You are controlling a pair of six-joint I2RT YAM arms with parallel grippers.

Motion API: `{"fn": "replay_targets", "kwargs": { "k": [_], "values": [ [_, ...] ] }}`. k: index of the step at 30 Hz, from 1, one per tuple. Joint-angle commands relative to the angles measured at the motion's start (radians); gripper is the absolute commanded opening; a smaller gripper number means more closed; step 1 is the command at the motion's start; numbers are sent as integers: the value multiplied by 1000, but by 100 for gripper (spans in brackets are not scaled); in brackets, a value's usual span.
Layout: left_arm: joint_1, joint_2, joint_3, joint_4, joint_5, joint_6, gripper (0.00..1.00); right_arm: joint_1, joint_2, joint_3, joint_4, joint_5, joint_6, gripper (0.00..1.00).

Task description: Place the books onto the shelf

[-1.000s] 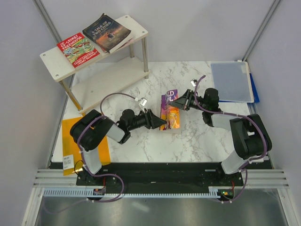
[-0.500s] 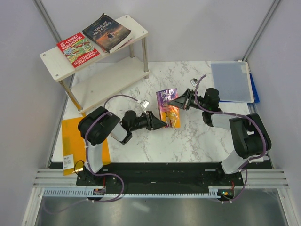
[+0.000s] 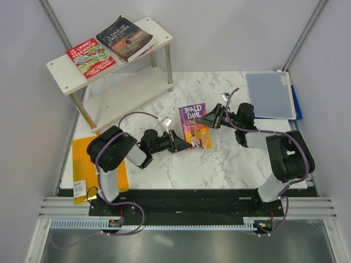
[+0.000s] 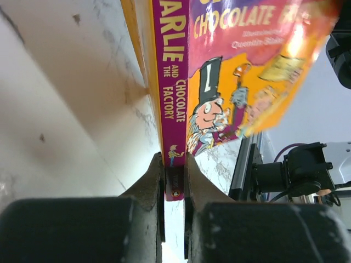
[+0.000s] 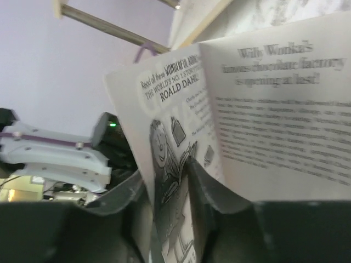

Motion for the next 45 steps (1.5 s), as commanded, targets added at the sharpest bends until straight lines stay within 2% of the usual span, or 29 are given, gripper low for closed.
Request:
{"fn": "replay_targets", "kwargs": {
  "k": [1,5,10,12,16,20,22,29,32,33,35,37,38,39,40,45],
  "values": [
    [0,-172,-21,-79,-51,110,2,3,14,19,-182,65,-198,50],
    [0,-311,-18,-280,-126,185,2,2,-2,28,-349,151,-310,69],
    [24,-451,11,-490,-148,239,2,-3,4,33,-384,179,-340,75],
    [38,-519,33,-541,-140,247,2,-6,5,33,-381,177,-337,75],
    [55,-652,116,-750,-171,334,2,-7,1,25,-373,179,-343,76],
    [76,-743,278,-982,-168,388,2,-7,14,17,-370,181,-356,77],
    [105,-779,333,-1034,-135,392,2,-7,25,11,-368,179,-361,77],
    [202,-787,750,-1387,-134,445,2,6,40,-19,-362,205,-376,77],
    [308,-746,933,-1502,-65,417,2,45,62,5,-449,268,-442,76],
    [376,-732,979,-1545,-30,396,2,55,62,16,-469,288,-459,76],
    [450,-676,1118,-1588,60,365,2,91,57,22,-517,366,-497,76],
    [570,-631,1238,-1627,172,298,2,120,44,30,-555,451,-531,76],
    [611,-591,1264,-1627,210,262,2,126,36,33,-569,478,-540,76],
    [703,-568,1292,-1627,250,194,2,134,24,42,-586,502,-550,75],
    [742,-547,1339,-1625,321,163,2,144,14,43,-609,548,-569,75],
    [926,-473,1369,-1612,435,6,2,171,-32,33,-638,644,-602,75]
  ]
}}
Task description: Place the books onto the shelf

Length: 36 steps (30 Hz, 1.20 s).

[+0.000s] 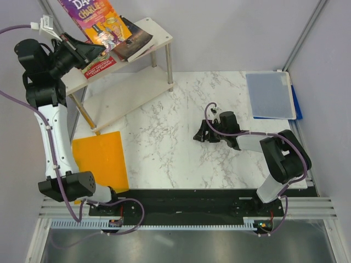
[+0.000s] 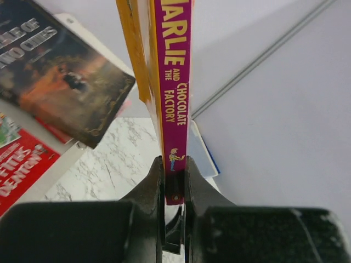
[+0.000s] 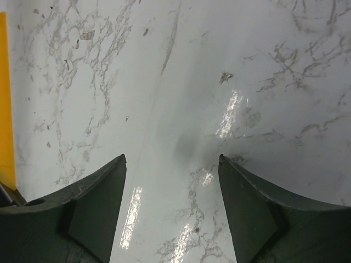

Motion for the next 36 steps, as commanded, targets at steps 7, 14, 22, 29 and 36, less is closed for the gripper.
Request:
{"fn": "replay_targets", "kwargs": {
  "k": [7,14,22,29,36],
  "values": [
    [234,117,-14,-44,300,-250,2,18,-39,12,-45,129,-73,75],
    [305,114,-52,-98,331,-203,2,23,-15,19,-44,115,-70,75],
    [317,127,-135,-104,363,-173,2,26,-5,25,-47,107,-70,75],
    [317,140,-138,-106,369,-164,2,29,1,30,-52,109,-73,75],
    [317,162,-141,-107,361,-153,3,28,1,27,-53,106,-75,75]
  ]
}}
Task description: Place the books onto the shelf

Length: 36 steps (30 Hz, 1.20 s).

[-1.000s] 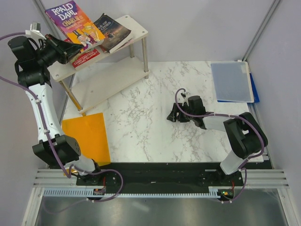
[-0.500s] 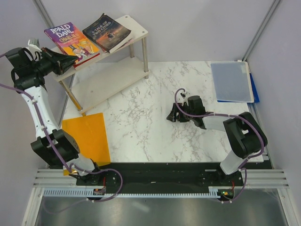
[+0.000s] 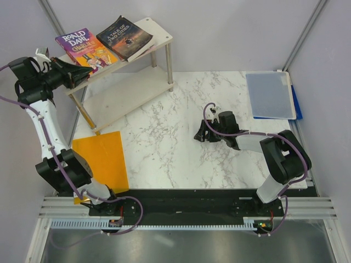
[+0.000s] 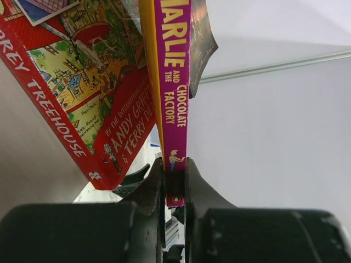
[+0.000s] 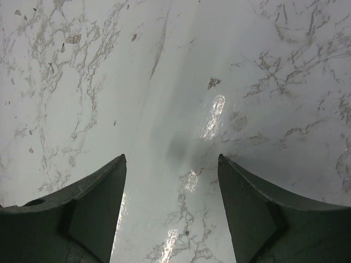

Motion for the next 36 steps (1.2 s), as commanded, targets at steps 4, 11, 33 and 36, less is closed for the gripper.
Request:
{"fn": "replay_targets", "kwargs": {
  "k": [4,11,33,36],
  "values": [
    [2,34,24,30,33,33,18,7,18,17,-17,6,-18,75],
    [2,69,84,21,44,17,25,8,18,16,-13,0,-16,75],
    [17,132,119,-20,147,54,5,10,35,14,-2,-15,-10,75],
    [24,140,110,-20,164,62,12,10,37,16,-2,-15,-9,75]
  ]
}}
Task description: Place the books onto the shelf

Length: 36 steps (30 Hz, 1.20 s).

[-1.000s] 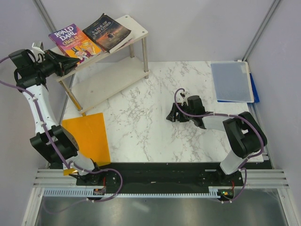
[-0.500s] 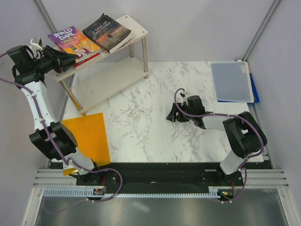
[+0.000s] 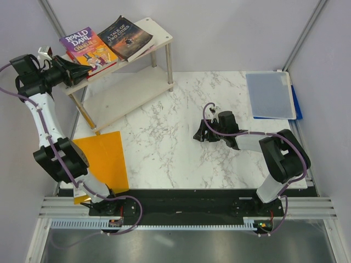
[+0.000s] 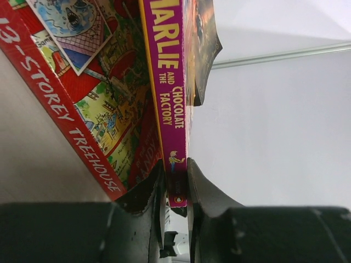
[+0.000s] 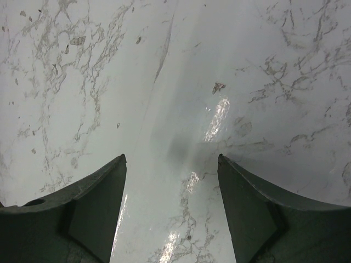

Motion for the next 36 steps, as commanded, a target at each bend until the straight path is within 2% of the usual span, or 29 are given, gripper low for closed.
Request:
{"fn": "replay_targets", "kwargs": {
  "k": [1,5,11,17,19,22,23,28,36],
  "values": [
    [15,2,8,9,77,52,14,10,28,14,-20,-5,-11,75],
    [26,1,17,6,79,55,24,8,25,13,-23,-4,-11,75],
    [51,7,49,6,74,55,52,8,23,13,-26,-2,-11,75],
    [51,19,46,6,91,62,55,8,23,14,-26,-2,-12,75],
    [51,25,51,6,93,65,75,8,23,16,-27,-4,-11,76],
    [51,38,55,-2,99,82,77,8,22,16,-27,-2,-11,75],
    [51,39,58,-14,100,93,82,8,23,17,-27,-4,-11,76],
    [51,58,81,-61,97,143,89,10,28,19,-27,-7,-9,76],
    [51,85,121,-253,53,341,93,10,32,22,-26,-16,-7,75]
  ]
}}
